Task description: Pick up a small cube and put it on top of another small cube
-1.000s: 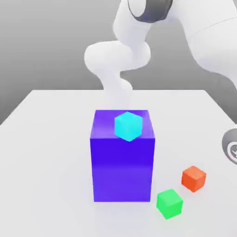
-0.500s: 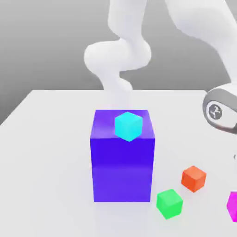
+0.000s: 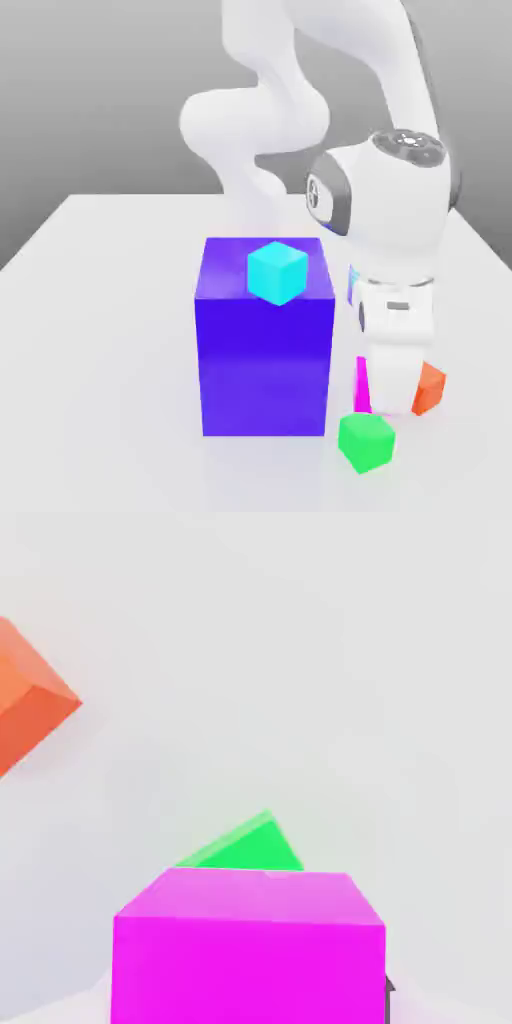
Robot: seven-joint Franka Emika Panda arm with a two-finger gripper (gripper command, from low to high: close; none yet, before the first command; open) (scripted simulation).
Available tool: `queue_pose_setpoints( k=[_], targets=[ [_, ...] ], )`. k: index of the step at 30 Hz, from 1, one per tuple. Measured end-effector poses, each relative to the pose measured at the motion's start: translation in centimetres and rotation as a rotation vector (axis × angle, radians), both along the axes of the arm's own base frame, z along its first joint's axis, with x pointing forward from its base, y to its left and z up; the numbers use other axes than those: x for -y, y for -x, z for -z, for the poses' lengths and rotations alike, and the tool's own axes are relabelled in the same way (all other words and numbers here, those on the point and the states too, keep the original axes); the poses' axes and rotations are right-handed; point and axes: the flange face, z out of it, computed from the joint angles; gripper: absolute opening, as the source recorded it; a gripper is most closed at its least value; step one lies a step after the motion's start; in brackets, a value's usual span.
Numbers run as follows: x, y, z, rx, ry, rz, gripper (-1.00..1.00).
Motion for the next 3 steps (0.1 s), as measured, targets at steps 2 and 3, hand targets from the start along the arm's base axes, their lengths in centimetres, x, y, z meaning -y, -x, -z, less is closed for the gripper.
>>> queue_pose_setpoints(
  k=[2,3],
  targets=[
    [0.04,0.07,0.81,0.0,0.0,0.001,1.0],
    [0.04,0.07,0.81,0.0,0.0,0.001,1.0]
  ],
)
